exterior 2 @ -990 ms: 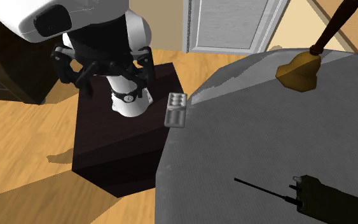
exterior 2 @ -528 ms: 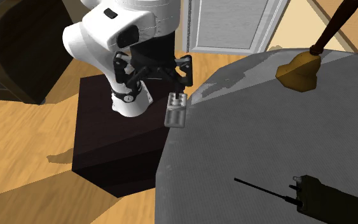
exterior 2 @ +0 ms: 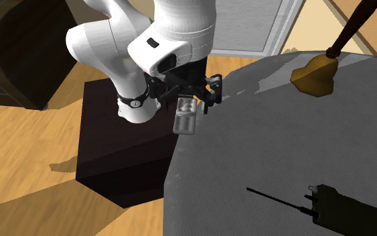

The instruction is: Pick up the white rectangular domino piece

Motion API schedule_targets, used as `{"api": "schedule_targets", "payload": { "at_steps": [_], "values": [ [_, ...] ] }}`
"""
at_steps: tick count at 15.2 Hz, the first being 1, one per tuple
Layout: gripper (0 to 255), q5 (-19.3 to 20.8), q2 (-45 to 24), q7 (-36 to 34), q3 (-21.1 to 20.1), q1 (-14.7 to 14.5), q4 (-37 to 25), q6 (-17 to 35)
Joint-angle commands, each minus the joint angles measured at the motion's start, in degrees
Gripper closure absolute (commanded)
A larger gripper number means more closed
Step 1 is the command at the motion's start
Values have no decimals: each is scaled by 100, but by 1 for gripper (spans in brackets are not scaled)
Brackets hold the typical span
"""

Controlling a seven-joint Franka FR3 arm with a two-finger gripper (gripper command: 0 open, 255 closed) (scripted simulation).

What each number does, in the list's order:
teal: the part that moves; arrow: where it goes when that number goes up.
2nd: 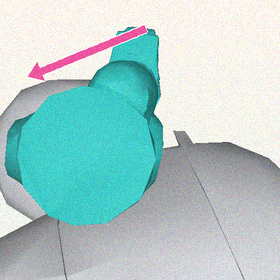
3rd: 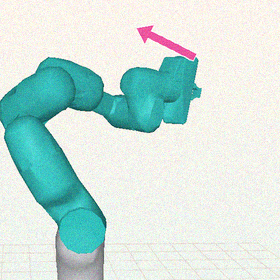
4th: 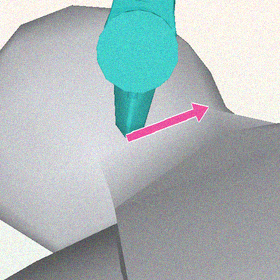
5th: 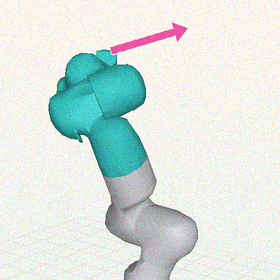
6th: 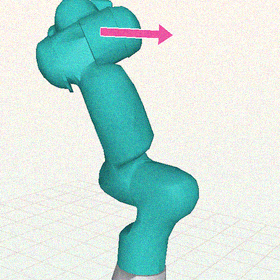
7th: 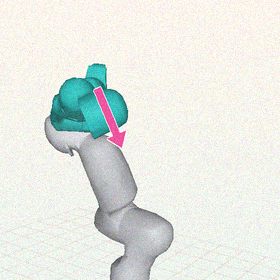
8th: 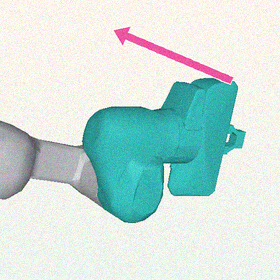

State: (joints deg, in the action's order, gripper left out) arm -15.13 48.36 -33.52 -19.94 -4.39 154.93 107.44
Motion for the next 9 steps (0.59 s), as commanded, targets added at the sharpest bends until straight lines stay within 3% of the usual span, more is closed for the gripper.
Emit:
{"api": "schedule_targets", "payload": {
  "at_steps": [1, 4, 5, 9],
  "values": [
    [0, -41, -39, -1, -44, -13, 131, 173],
    [0, -72, -71, 2, -77, -24, 234, 308],
    [255, -72, -58, 3, -73, -27, 240, 300],
    [255, -66, -69, 7, -69, -20, 226, 297]
  ]
}}
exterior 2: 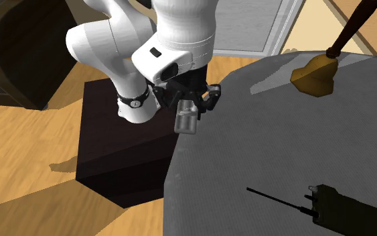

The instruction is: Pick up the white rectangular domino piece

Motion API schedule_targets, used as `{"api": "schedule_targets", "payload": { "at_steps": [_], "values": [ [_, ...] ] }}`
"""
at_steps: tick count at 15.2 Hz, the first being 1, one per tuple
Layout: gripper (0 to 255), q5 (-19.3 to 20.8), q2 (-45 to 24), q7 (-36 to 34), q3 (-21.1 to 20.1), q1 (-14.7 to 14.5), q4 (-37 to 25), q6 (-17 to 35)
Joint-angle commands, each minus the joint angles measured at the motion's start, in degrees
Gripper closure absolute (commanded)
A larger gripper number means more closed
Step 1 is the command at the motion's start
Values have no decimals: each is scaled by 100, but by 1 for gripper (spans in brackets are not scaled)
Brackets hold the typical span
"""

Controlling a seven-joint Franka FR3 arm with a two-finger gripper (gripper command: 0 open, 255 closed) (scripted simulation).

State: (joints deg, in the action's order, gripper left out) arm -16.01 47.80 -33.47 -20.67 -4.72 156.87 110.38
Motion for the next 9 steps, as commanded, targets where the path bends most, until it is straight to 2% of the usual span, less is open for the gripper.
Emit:
{"api": "schedule_targets", "payload": {
  "at_steps": [1, 5, 9],
  "values": [
    [255, 20, -30, 0, -2, 15, 32, 19],
    [255, 13, -15, 0, -7, 13, 40, 13],
    [255, 89, 59, -7, 75, 42, -226, -324]
  ]
}}
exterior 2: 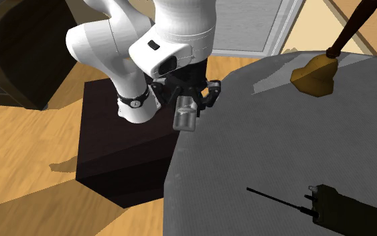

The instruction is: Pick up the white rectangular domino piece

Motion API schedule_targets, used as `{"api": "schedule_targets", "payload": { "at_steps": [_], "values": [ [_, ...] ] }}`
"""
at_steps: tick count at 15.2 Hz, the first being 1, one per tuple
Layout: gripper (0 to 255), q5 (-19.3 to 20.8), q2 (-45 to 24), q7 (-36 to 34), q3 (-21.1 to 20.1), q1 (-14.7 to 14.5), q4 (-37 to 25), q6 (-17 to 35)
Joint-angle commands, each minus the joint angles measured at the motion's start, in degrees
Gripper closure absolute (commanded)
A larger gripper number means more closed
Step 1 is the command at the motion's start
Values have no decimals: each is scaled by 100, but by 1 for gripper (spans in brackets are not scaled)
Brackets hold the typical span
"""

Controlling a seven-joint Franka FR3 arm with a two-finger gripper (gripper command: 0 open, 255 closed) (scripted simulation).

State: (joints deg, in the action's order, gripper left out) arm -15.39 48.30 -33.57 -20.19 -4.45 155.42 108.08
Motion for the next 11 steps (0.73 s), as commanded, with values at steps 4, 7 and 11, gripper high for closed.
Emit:
{"api": "schedule_targets", "payload": {
  "at_steps": [4, 7, 11],
  "values": [
    [255, 100, 52, -6, 103, 44, -360, -416],
    [255, 150, 65, -13, 156, 66, -580, -648],
    [255, 214, 61, -23, 222, 94, -885, -949]
  ]
}}
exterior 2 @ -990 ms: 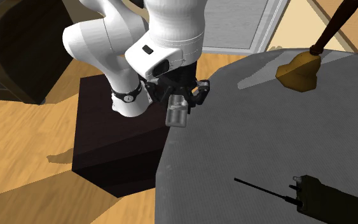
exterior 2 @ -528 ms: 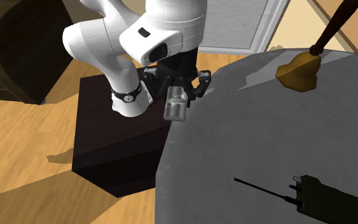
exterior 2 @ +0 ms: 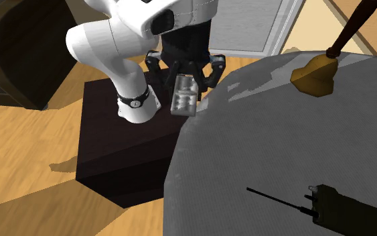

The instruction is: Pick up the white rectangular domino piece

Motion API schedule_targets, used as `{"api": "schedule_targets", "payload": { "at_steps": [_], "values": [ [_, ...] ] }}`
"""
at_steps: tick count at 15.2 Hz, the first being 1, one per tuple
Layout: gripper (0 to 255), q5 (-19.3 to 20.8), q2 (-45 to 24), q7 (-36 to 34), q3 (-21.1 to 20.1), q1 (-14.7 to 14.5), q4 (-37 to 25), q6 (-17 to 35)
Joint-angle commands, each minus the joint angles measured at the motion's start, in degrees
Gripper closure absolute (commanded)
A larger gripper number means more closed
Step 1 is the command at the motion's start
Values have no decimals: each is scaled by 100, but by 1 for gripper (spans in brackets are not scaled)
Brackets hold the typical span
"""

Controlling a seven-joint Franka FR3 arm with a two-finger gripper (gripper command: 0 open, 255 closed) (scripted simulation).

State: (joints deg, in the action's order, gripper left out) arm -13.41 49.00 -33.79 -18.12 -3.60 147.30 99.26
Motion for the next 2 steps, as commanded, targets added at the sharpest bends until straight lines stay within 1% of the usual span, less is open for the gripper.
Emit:
{"api": "schedule_targets", "payload": {
  "at_steps": [1, 2],
  "values": [
    [255, 18, -9, -1, 18, 10, -84, -77],
    [255, 18, -9, -1, 18, 10, -85, -77]
  ]
}}
